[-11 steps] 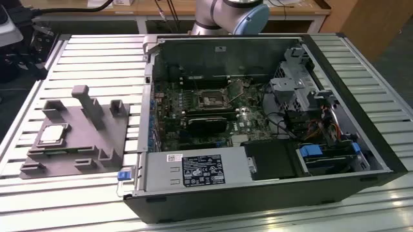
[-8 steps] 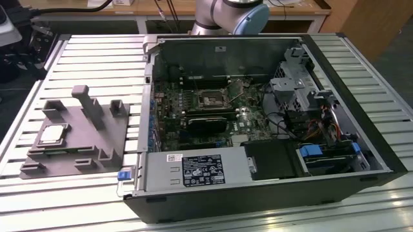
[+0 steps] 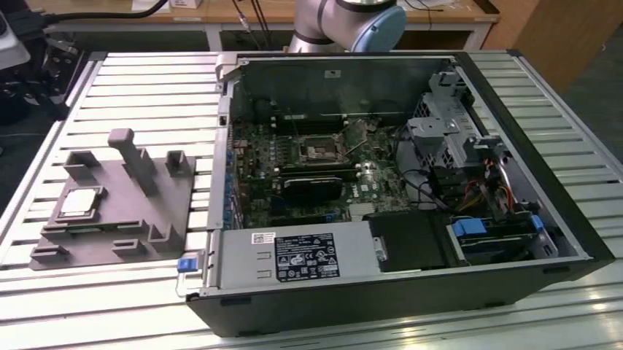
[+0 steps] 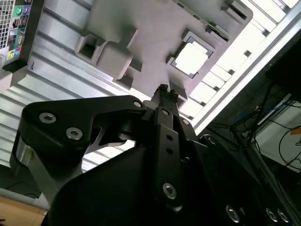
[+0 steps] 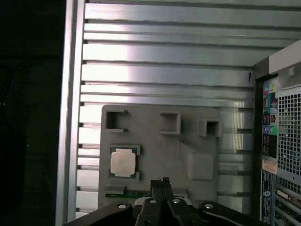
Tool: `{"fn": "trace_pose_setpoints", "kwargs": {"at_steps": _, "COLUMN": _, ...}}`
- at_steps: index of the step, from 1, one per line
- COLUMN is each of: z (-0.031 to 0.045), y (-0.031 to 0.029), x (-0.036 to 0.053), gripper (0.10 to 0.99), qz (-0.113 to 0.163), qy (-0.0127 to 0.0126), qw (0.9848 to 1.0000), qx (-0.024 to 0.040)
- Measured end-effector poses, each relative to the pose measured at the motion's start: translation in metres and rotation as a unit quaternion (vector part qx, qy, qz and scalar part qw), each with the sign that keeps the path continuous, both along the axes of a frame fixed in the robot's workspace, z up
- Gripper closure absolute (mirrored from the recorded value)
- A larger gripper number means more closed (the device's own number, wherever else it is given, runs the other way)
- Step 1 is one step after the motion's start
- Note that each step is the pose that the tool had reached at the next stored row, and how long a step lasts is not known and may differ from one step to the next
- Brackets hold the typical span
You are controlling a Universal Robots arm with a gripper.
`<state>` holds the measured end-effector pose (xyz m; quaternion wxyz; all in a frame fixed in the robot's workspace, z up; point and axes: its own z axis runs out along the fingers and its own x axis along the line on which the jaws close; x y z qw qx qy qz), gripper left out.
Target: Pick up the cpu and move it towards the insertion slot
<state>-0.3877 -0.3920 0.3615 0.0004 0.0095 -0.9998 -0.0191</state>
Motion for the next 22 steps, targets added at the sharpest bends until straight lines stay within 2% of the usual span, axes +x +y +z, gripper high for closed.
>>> {"fn": "trace_pose_setpoints", "kwargs": {"at_steps": 14, "z": -0.0016, "y": -0.0002, "x": -0.0071, "gripper": 0.98, "qz": 0.0, "qy": 0.0, "qw": 1.0, "qx": 0.0}}
{"fn": "trace_pose_setpoints", "kwargs": {"at_steps": 22, "z": -0.0078, "y": -0.002, "x": -0.0116, "gripper": 0.98, "qz": 0.0, "qy": 0.0, "qw": 1.0, "qx": 0.0}}
